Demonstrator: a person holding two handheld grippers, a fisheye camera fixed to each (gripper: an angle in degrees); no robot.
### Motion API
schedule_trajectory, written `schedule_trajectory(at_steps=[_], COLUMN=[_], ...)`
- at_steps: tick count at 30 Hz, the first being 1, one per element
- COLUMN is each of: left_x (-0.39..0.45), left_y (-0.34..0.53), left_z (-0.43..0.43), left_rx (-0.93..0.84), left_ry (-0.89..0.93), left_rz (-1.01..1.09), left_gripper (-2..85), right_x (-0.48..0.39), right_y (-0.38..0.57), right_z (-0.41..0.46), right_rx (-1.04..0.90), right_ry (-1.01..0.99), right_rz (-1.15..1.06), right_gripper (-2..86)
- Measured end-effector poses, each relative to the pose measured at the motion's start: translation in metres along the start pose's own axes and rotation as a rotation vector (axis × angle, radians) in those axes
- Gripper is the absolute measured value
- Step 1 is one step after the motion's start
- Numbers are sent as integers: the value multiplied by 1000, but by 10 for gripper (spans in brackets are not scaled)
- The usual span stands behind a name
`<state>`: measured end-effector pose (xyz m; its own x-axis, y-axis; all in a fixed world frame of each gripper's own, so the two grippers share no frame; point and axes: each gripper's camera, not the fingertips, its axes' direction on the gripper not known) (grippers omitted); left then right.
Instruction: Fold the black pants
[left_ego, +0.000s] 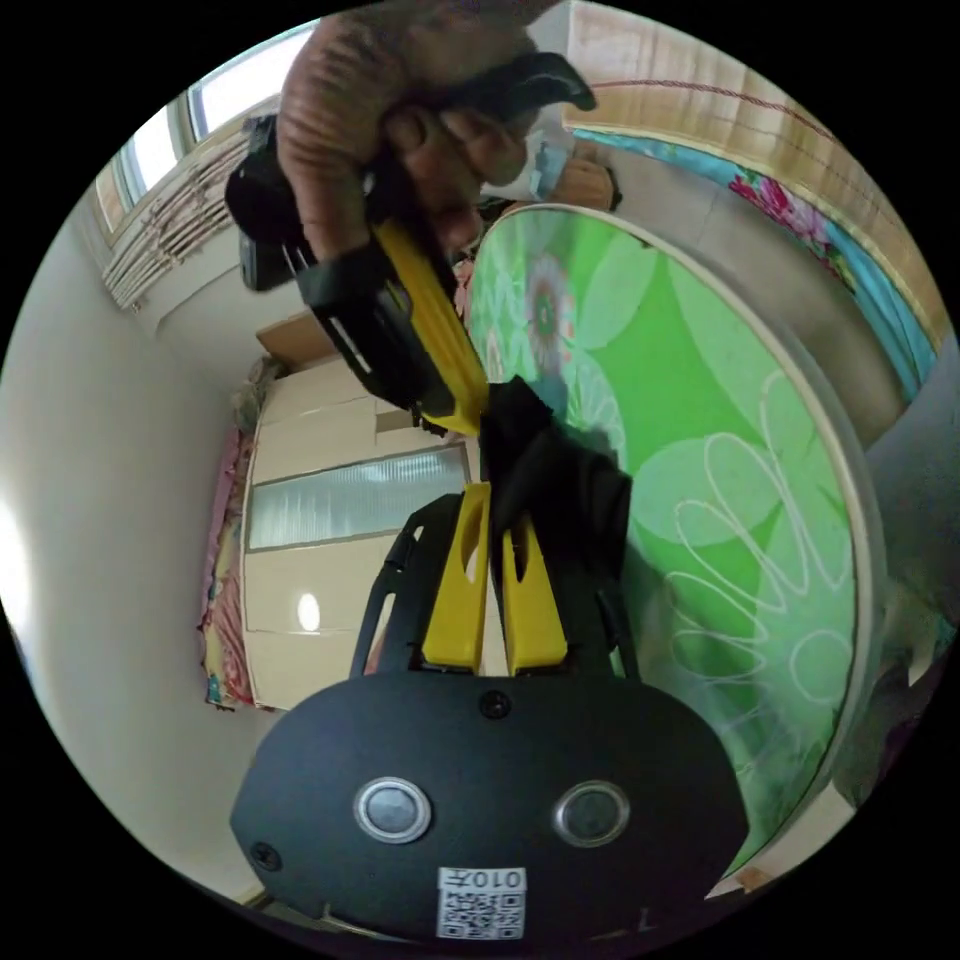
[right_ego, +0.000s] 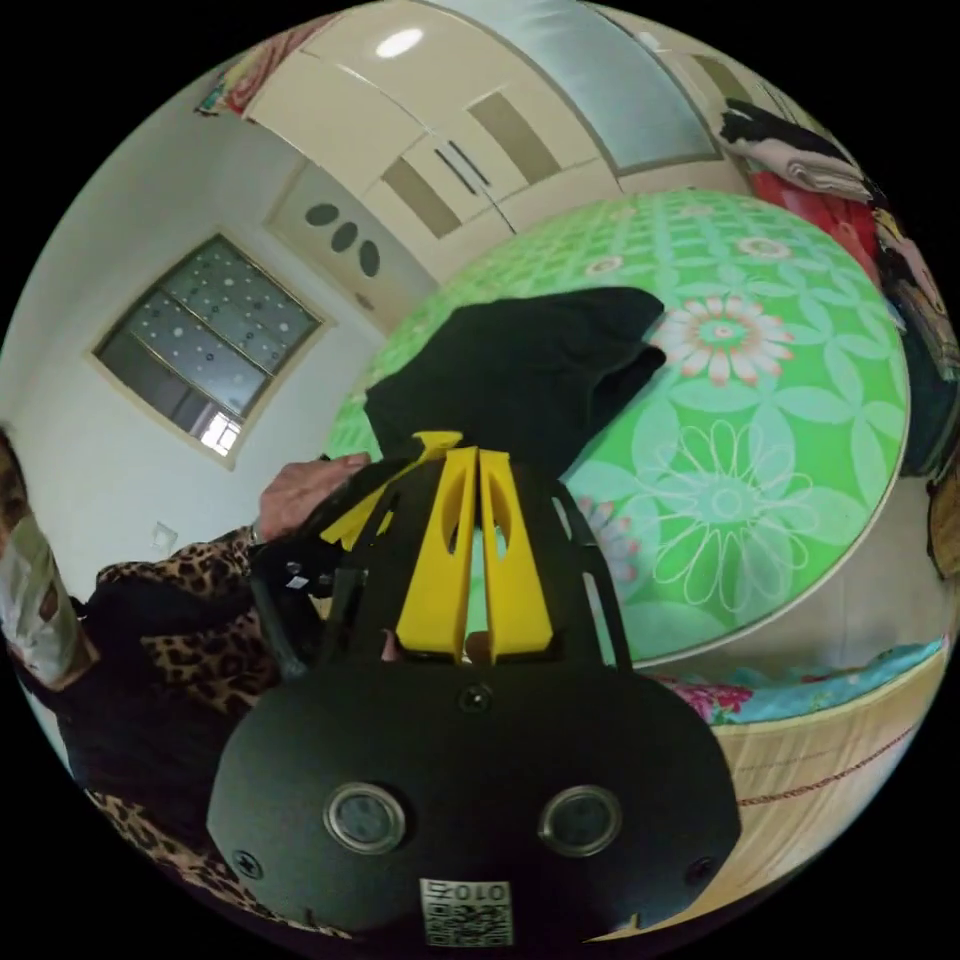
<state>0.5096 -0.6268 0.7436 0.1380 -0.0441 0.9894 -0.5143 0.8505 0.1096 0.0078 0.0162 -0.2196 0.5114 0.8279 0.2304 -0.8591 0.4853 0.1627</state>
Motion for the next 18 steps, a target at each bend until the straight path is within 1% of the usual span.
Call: schedule_trajectory(at_steps=[1,2,3,6,8,12,13,15,17,18], left_x=[4,6,6,9,18,21,20,8,-28,-39], left_y=[4,9,11,26,47,95,113,137,174,185], left_z=[-2,-4,-5,-11,-16,-26,-29,-28,-12,-3], left_rx=[6,17,20,29,27,9,-5,-53,-128,-160], left_ry=[-13,-6,-3,-31,-114,-77,-98,-75,21,60], left_rz=[16,32,32,80,144,135,119,37,-192,-267], left_gripper=[-6,-5,-5,-5,-4,-3,-3,-3,-3,-3], right_x=[0,0,0,-3,-5,-8,-8,-9,-13,-15], right_y=[0,1,4,8,9,15,17,18,19,20], right_z=[14,18,19,21,23,29,32,34,36,37], right_rx=[-66,-84,-64,-88,-103,-122,-133,-130,-133,-141], right_ry=[2,4,-9,0,0,-12,-29,-24,-6,7], right_rz=[-2,-7,-3,-20,-20,-30,-30,-32,-39,-38], right_gripper=[30,29,28,25,24,23,23,23,24,24])
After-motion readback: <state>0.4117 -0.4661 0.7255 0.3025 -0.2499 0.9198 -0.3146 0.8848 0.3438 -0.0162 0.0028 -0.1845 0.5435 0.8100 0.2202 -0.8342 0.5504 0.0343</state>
